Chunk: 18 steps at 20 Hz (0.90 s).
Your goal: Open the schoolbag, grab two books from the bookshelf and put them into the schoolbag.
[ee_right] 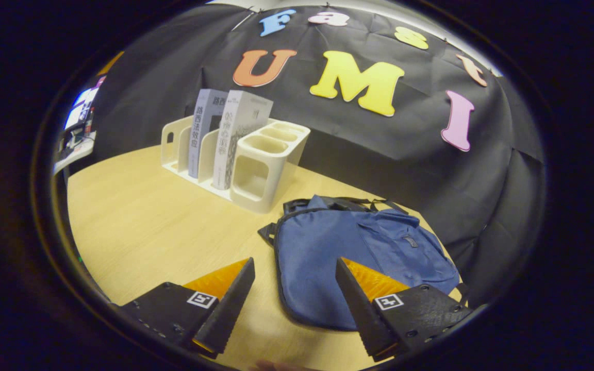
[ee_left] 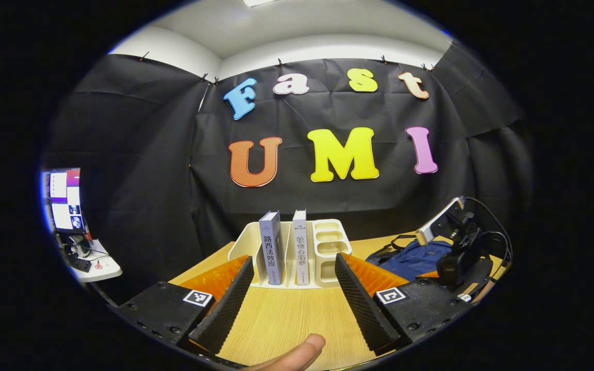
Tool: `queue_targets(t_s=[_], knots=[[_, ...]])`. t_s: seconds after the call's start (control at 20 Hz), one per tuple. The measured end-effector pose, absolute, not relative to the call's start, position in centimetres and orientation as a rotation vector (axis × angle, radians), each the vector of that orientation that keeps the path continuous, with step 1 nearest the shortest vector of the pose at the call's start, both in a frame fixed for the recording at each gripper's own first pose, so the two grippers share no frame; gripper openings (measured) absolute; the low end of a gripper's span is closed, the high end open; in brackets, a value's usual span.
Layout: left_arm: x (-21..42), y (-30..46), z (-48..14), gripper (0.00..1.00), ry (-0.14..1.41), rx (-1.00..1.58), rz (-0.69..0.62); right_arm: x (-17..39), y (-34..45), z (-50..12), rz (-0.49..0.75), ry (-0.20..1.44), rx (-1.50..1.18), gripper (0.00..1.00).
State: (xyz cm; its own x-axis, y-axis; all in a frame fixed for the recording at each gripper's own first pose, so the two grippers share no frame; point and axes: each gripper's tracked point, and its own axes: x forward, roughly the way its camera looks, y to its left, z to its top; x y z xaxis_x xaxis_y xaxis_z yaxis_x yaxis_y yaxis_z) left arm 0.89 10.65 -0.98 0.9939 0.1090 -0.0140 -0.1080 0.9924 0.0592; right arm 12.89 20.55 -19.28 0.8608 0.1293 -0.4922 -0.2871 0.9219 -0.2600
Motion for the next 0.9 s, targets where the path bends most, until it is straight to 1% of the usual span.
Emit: queue_targets(t_s=[0.05,0.1,0.15,0.2,0.3,0.35,0.4,0.5,0.55,0.6,0.65,0.7,0.8,0.85,0.9], knots=[[1.1,11.0,-1.3,0.99,0.026,0.059,0.116,13.6,20.5,-19.7,0.2,0.494,-0.361,0.98],[1.3,11.3,-1.5,0.99,0.034,0.06,0.123,14.2,20.4,-20.3,0.175,0.505,-0.387,0.94],[1.6,11.6,-1.8,0.99,0.041,0.057,0.129,14.7,20.5,-20.8,0.155,0.514,-0.417,0.97],[1.6,11.9,-1.9,0.99,0.048,0.051,0.133,15.1,20.6,-21.2,0.138,0.526,-0.446,0.95],[1.8,12.1,-2.2,0.99,0.058,0.047,0.141,15.7,21.0,-22.4,0.129,0.553,-0.499,0.93],[1.9,12.2,-2.3,0.99,0.06,0.049,0.144,16.2,20.7,-22.6,0.107,0.553,-0.529,0.98],[1.8,12.4,-2.3,0.99,0.059,0.051,0.146,16.6,20.2,-22.6,0.08,0.539,-0.554,0.98],[1.8,12.5,-2.2,0.99,0.052,0.054,0.146,17.1,19.3,-22.2,0.037,0.531,-0.566,0.89],[1.8,12.5,-2.2,0.99,0.05,0.052,0.142,17.0,19.4,-22.3,0.042,0.547,-0.54,0.92],[1.8,12.5,-2.2,0.99,0.048,0.049,0.14,16.8,19.0,-22.0,0.03,0.55,-0.524,0.85],[1.9,12.4,-2.2,0.99,0.05,0.049,0.139,16.8,18.7,-21.1,0.016,0.536,-0.52,0.85],[1.9,12.5,-2.3,0.99,0.053,0.051,0.139,16.7,18.4,-20.4,0.007,0.528,-0.512,0.81],[1.8,12.4,-2.4,0.99,0.056,0.05,0.138,16.8,18.2,-19.3,-0.008,0.518,-0.5,0.81],[1.8,12.2,-2.4,0.99,0.055,0.05,0.137,17.2,18.0,-18.9,-0.019,0.511,-0.501,0.75],[1.7,12.2,-2.3,0.99,0.054,0.05,0.135,17.5,17.9,-19.0,-0.03,0.516,-0.504,0.74]])
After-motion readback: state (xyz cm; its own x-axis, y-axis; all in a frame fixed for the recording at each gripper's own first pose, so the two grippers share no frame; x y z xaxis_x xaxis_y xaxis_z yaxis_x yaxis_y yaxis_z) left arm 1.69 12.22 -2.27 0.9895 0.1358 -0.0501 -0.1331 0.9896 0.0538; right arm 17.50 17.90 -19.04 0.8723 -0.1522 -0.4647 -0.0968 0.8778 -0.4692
